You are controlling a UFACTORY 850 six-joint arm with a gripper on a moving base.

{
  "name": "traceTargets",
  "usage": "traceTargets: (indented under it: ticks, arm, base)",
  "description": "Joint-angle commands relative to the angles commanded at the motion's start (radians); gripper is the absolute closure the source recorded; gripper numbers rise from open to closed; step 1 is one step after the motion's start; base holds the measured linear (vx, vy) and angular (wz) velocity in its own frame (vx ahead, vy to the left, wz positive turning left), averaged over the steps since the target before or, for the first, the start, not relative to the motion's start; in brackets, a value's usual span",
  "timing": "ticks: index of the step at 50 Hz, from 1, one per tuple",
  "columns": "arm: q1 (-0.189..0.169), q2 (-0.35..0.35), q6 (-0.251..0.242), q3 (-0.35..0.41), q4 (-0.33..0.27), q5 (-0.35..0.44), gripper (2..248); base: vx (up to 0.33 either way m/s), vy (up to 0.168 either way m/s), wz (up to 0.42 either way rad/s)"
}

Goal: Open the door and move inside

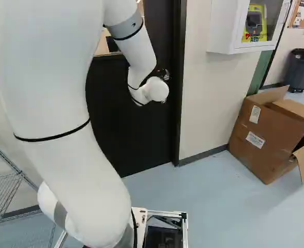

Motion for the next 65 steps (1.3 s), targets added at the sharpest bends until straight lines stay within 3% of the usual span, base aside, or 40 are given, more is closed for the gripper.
traceTargets:
  ticks: [20,65]
  arm:
    - [0.020,-0.032,0.000,-0.035,0.000,0.000,3]
    - [0.021,-0.071,0.000,-0.027,0.000,0.000,3]
  base:
    - [0.000,0.000,0.000]
    - [0.000,0.000,0.000]
